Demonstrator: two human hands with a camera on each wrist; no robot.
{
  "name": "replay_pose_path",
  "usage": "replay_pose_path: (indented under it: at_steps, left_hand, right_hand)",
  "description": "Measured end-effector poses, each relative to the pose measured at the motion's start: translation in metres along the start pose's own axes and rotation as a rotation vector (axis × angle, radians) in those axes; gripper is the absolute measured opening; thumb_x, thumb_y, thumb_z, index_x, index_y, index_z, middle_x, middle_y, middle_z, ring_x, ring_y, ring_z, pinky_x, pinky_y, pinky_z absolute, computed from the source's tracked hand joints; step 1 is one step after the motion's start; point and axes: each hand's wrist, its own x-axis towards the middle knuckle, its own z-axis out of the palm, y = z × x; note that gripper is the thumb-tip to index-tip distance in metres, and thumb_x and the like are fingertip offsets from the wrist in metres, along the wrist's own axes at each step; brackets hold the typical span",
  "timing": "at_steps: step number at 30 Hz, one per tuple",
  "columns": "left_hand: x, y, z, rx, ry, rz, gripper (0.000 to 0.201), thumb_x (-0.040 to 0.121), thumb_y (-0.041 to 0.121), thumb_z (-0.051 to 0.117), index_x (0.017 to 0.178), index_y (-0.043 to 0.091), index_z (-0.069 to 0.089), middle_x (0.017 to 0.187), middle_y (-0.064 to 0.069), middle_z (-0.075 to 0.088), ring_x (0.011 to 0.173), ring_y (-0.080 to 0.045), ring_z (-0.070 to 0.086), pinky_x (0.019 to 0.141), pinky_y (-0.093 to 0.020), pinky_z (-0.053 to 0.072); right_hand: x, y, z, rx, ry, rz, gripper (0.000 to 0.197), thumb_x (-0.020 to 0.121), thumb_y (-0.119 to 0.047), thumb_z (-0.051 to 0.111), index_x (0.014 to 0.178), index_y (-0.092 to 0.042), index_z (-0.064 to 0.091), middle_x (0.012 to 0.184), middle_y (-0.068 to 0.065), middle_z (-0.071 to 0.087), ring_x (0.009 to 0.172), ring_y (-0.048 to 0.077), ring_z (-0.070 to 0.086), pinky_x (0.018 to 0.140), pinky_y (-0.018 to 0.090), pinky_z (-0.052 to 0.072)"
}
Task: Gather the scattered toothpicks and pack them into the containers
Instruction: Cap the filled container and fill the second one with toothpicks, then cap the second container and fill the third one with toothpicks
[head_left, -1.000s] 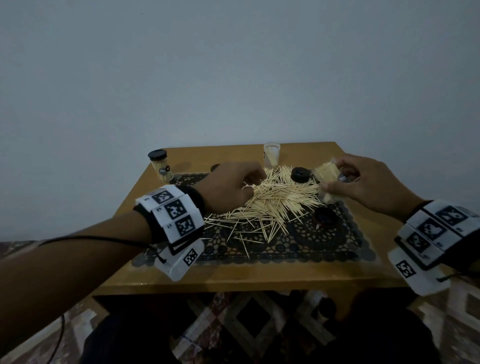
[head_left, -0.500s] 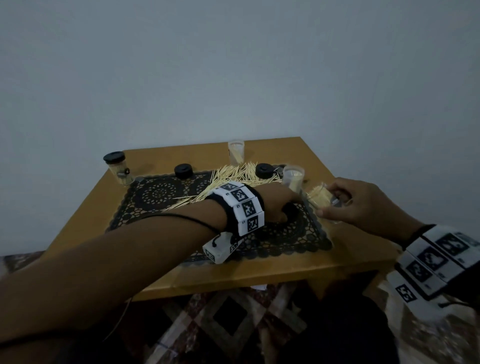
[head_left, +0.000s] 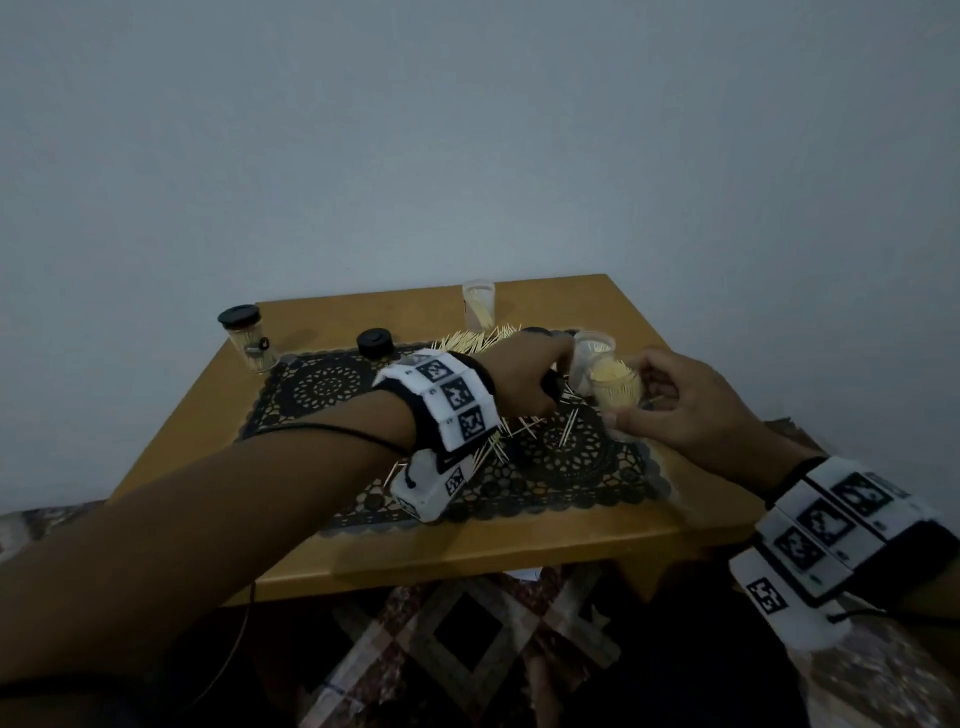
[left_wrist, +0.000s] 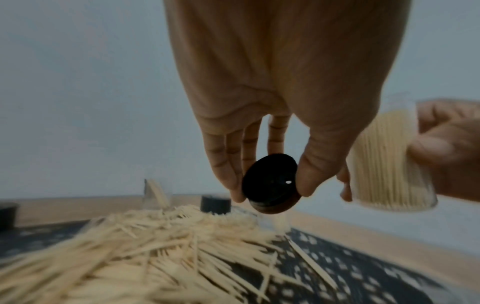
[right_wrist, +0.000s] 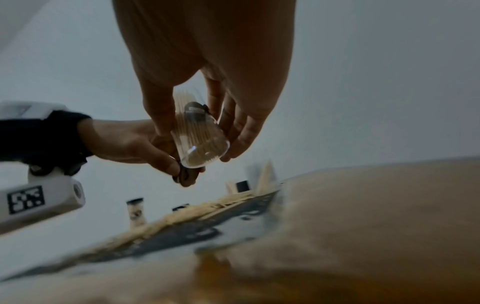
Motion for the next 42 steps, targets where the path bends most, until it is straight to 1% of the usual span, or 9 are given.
replay_pose_path:
  at_steps: [6, 10, 12, 17, 21, 25, 30, 37, 42]
  left_hand:
    - [-0.049, -0.030, -0.041, -0.352, 0.411, -0.084, 0.023, 0.084, 0.016, 0.069, 0.106, 0.016, 0.061, 0.087, 0.005, 0.064, 0.079, -0.010, 0.060, 0.075, -0.024, 0.047]
    - [-0.078, -0.035, -0.045, -0.788, 0.608, -0.063, 0.017, 0.083, 0.016, 0.070, 0.095, 0.004, 0.064, 0.091, -0.014, 0.070, 0.085, -0.029, 0.068, 0.076, -0.038, 0.054]
    - [-0.088, -0.036, -0.041, -0.859, 0.585, -0.036, 0.021, 0.083, 0.013, 0.070, 0.097, -0.001, 0.063, 0.096, -0.018, 0.070, 0.087, -0.031, 0.068, 0.076, -0.037, 0.056]
    - [-0.111, -0.044, -0.035, -0.887, 0.517, -0.062, 0.013, 0.087, 0.005, 0.066, 0.097, -0.002, 0.064, 0.093, -0.013, 0.070, 0.072, -0.005, 0.063, 0.065, -0.015, 0.046]
    - [-0.126, -0.053, -0.036, -0.878, 0.507, -0.051, 0.010, 0.085, 0.004, 0.067, 0.095, 0.004, 0.064, 0.108, -0.013, 0.070, 0.095, -0.024, 0.068, 0.080, -0.030, 0.056]
    - [-0.134, -0.056, -0.037, -0.809, 0.478, -0.003, 0.019, 0.084, 0.005, 0.069, 0.103, 0.005, 0.067, 0.107, -0.011, 0.070, 0.097, -0.024, 0.068, 0.087, -0.038, 0.056]
    - [-0.139, -0.059, -0.038, -0.676, 0.460, 0.018, 0.029, 0.085, 0.008, 0.069, 0.114, 0.008, 0.069, 0.106, -0.003, 0.070, 0.096, -0.016, 0.067, 0.085, -0.029, 0.054]
    - [-0.138, -0.060, -0.040, -0.668, 0.427, -0.037, 0.018, 0.083, 0.015, 0.072, 0.100, 0.008, 0.072, 0.092, -0.011, 0.072, 0.084, -0.038, 0.066, 0.074, -0.059, 0.053]
    - [-0.134, -0.069, -0.055, -0.565, 0.311, -0.072, 0.014, 0.083, 0.014, 0.073, 0.093, 0.008, 0.065, 0.091, -0.004, 0.071, 0.079, -0.014, 0.068, 0.072, -0.041, 0.056]
  right_hand:
    - [0.017, -0.037, 0.032, 0.261, -0.071, 0.014, 0.037, 0.075, -0.008, 0.079, 0.109, -0.009, 0.063, 0.104, 0.000, 0.072, 0.095, 0.014, 0.070, 0.085, 0.030, 0.057]
    - [0.033, -0.058, 0.063, 0.307, -0.079, -0.004, 0.032, 0.077, -0.008, 0.078, 0.106, -0.010, 0.064, 0.100, 0.002, 0.073, 0.092, 0.015, 0.070, 0.085, 0.032, 0.057]
    - [0.039, -0.067, 0.077, 0.307, -0.086, -0.024, 0.027, 0.079, -0.009, 0.078, 0.103, -0.012, 0.065, 0.096, 0.003, 0.073, 0.089, 0.016, 0.070, 0.084, 0.034, 0.057]
    - [0.043, -0.078, 0.101, 0.337, -0.104, -0.009, 0.032, 0.080, -0.013, 0.078, 0.108, -0.011, 0.065, 0.098, 0.005, 0.073, 0.090, 0.018, 0.070, 0.085, 0.045, 0.056]
    - [0.046, -0.081, 0.109, 0.330, -0.101, 0.003, 0.032, 0.079, -0.016, 0.079, 0.107, -0.011, 0.066, 0.098, 0.007, 0.073, 0.090, 0.023, 0.070, 0.082, 0.052, 0.056]
    - [0.047, -0.079, 0.113, 0.293, -0.116, -0.005, 0.031, 0.077, -0.023, 0.080, 0.104, -0.012, 0.067, 0.096, 0.007, 0.073, 0.088, 0.025, 0.070, 0.081, 0.054, 0.055]
    - [0.046, -0.080, 0.119, 0.269, -0.105, -0.017, 0.034, 0.070, -0.039, 0.080, 0.096, -0.019, 0.070, 0.092, 0.005, 0.073, 0.086, 0.027, 0.070, 0.077, 0.057, 0.055]
    - [0.047, -0.084, 0.123, 0.168, -0.040, -0.031, 0.028, 0.070, -0.037, 0.081, 0.089, -0.019, 0.070, 0.076, 0.001, 0.069, 0.065, 0.017, 0.065, 0.061, 0.044, 0.056]
    - [0.046, -0.083, 0.128, 0.180, -0.108, -0.026, 0.026, 0.074, -0.035, 0.079, 0.094, -0.022, 0.069, 0.082, 0.001, 0.071, 0.073, 0.014, 0.066, 0.067, 0.043, 0.056]
